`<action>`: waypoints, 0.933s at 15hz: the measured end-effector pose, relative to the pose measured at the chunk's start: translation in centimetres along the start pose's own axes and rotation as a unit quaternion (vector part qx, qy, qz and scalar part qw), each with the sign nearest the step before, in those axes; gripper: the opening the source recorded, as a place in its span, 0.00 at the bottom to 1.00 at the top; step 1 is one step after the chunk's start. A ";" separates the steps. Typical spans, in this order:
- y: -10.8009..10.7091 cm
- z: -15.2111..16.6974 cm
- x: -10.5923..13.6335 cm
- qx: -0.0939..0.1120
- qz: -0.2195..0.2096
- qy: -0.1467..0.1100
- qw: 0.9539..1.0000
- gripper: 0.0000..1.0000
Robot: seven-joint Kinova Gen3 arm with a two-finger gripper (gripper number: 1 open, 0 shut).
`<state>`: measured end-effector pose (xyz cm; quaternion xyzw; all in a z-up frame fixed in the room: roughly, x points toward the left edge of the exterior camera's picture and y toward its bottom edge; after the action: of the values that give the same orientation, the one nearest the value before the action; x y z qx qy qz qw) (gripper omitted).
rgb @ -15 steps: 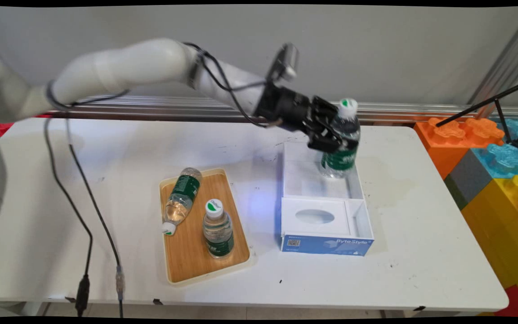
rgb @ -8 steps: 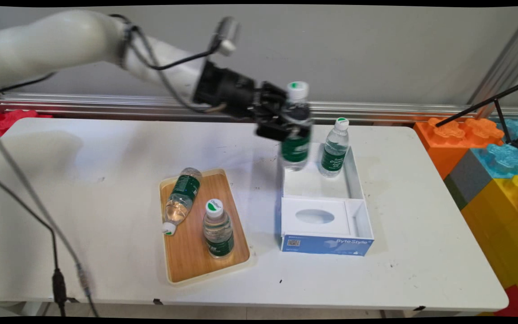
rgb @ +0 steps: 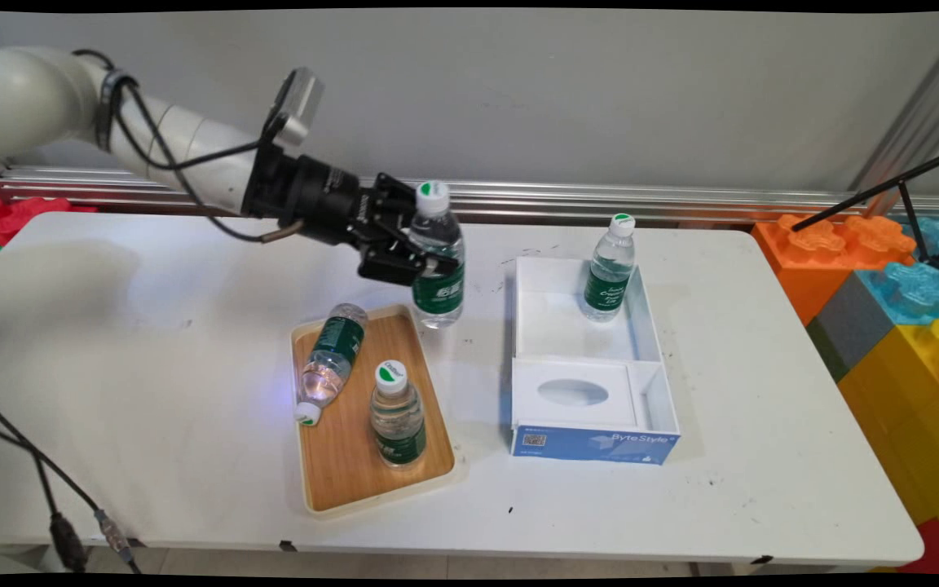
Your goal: Place the picked object on the tray
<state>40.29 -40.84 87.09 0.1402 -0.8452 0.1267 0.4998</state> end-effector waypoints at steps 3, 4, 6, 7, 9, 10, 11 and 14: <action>-0.1 0.2 -2.0 0.001 0.016 -0.009 1.000 0.00; -0.1 0.4 -2.8 -0.002 0.017 -0.014 1.000 0.00; -0.2 1.0 -4.8 -0.013 0.014 -0.027 0.999 0.00; -0.2 1.3 -5.7 -0.019 0.012 -0.034 0.999 0.00; -0.4 1.7 -7.3 -0.028 0.006 -0.045 0.999 0.00; -0.5 1.8 -8.0 -0.034 0.005 -0.051 0.998 0.00; -0.5 1.9 -8.8 -0.039 0.004 -0.057 0.998 0.00; -0.7 2.1 -10.3 -0.046 0.005 -0.064 0.997 0.00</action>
<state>43.61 -41.14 77.15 0.1208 -0.8810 0.0811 0.4503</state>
